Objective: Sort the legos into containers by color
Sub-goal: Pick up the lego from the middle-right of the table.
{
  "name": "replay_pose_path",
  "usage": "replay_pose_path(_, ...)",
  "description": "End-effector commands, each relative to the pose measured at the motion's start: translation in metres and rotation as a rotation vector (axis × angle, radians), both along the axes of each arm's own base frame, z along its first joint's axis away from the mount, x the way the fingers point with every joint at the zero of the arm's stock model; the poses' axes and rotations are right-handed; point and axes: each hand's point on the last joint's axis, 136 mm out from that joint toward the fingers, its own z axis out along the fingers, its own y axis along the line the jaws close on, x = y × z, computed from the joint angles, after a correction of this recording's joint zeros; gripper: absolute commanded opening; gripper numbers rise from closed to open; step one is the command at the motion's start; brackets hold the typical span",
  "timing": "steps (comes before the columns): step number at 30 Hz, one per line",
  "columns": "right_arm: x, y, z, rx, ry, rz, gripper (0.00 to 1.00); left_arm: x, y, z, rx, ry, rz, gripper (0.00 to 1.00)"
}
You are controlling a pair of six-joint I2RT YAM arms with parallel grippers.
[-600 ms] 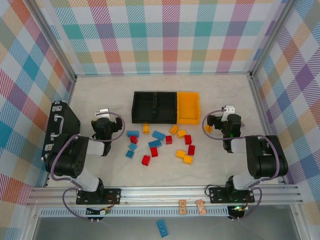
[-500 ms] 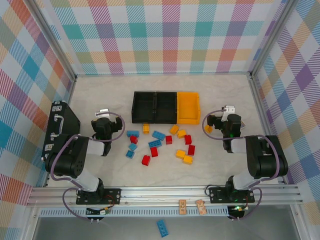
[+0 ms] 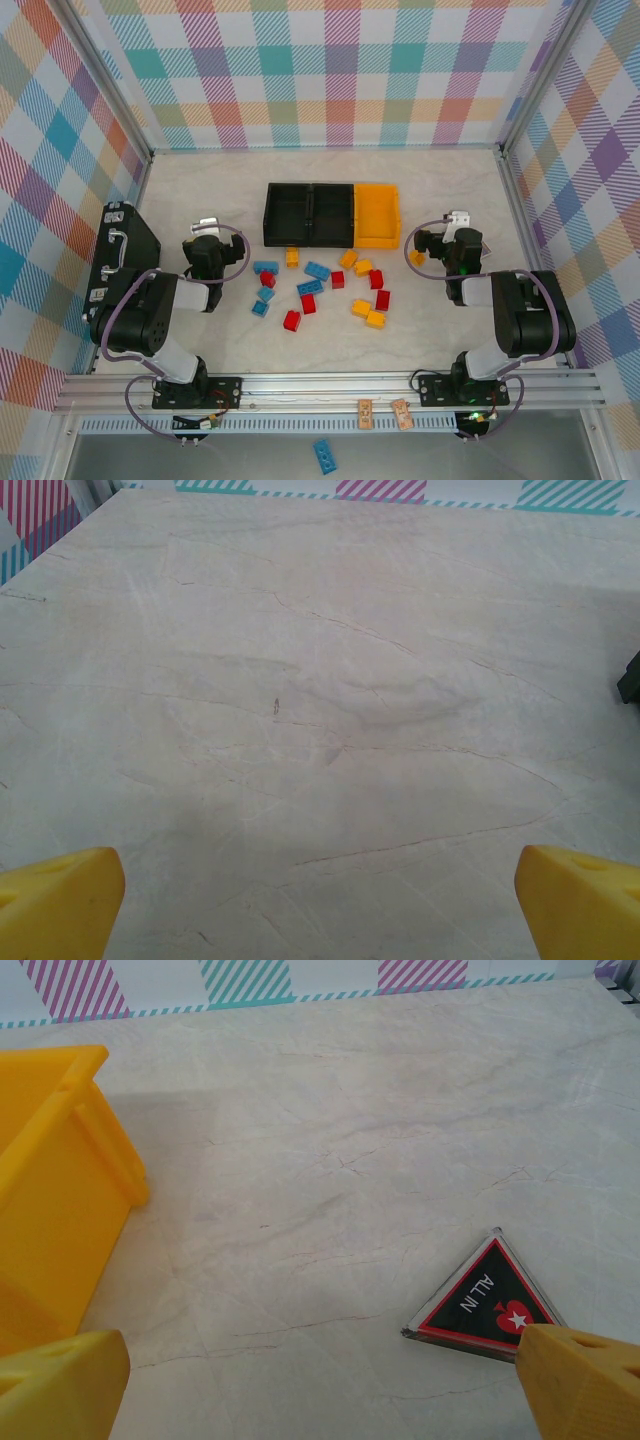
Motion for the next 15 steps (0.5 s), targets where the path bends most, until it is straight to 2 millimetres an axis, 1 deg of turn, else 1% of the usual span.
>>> replay_pose_path(1,0.003,0.000,0.006,-0.004,-0.024,0.011,0.99,0.005,0.003,0.008,-0.002,-0.030,0.000,1.00)
replay_pose_path(12,0.003,0.000,0.006,-0.004,-0.028,0.010,0.99,0.004,0.003,0.008,-0.001,-0.031,-0.001,1.00)
replay_pose_path(13,0.005,-0.006,0.012,-0.006,-0.036,-0.025,0.99,0.004,0.004,0.010,0.002,-0.036,0.001,0.99)
replay_pose_path(15,0.003,-0.010,0.023,-0.005,-0.011,-0.053,0.99,0.006,0.002,0.014,0.002,-0.002,-0.007,1.00)
